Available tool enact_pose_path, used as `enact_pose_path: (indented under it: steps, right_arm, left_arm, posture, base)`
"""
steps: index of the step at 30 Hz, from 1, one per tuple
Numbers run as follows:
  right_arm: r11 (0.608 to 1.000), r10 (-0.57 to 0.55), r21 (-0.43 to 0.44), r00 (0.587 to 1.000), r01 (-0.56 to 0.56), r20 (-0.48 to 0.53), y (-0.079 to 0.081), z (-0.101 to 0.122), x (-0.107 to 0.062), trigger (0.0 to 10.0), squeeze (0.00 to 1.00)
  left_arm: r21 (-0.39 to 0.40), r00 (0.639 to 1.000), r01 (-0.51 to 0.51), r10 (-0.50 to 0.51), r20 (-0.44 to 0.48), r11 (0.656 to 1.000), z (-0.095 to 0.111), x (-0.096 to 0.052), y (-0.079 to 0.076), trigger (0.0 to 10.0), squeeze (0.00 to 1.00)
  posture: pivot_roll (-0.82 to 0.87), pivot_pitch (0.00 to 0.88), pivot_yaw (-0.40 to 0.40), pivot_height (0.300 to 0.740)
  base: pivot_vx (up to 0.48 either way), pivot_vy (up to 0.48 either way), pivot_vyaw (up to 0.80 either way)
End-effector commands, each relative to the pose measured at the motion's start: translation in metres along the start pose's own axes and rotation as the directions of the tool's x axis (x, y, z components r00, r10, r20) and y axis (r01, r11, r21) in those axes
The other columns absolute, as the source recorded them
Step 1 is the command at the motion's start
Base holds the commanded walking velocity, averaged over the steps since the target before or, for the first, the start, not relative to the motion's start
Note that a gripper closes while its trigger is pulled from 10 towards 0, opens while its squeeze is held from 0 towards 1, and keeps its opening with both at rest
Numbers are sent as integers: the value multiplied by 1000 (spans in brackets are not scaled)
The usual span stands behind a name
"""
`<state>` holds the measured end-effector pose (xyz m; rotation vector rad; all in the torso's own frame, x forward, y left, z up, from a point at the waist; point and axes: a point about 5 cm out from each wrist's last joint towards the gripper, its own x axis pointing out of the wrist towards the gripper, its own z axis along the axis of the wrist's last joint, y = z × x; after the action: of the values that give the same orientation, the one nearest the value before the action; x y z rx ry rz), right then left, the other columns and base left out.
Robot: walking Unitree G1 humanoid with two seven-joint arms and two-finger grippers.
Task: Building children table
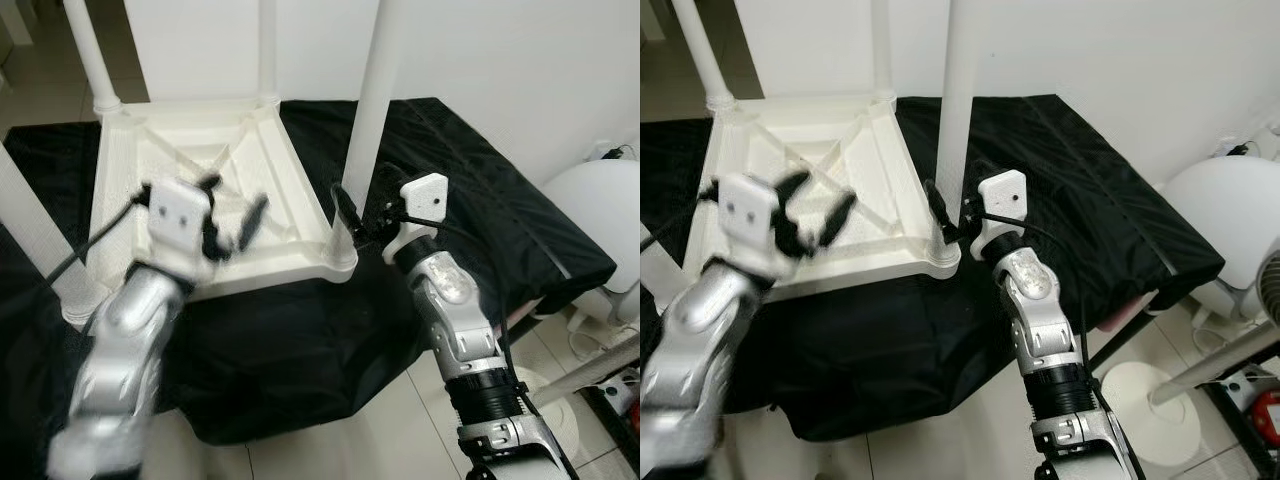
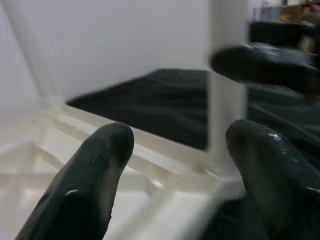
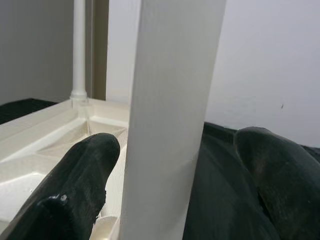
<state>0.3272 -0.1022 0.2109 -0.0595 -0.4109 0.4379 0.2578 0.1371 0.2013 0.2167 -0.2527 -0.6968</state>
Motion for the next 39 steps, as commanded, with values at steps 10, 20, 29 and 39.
enact_pose_path:
  steps: [10,20,29,39]
  right_arm:
    - [1000,-1,-11,1000,1,-18,2,3,19,10000,0]
    - [999,-44,22,998,45,-53,5,3,36,10000,0]
    - [995,-81,43,991,86,-108,1,-9,38,4431,0]
    - [995,-92,33,990,96,-103,-1,-6,44,10000,0]
  left_arm:
    - [-147,930,344,-358,-79,927,-8,-11,-45,10000,0]
    - [-223,909,383,-408,-80,897,-7,-13,-57,10000,0]
    - [-246,905,385,-416,-85,889,-4,-14,-59,10000,0]
    - [-276,903,387,-422,-80,880,-2,-12,-62,10000,0]
  posture:
    - [45,31,-77,740]
    - [57,53,-83,740]
    - [59,60,-82,740]
    - [51,65,-81,740]
  base:
    - [0,0,0]
    - [0,0,0]
    - [0,0,0]
    - [0,0,0]
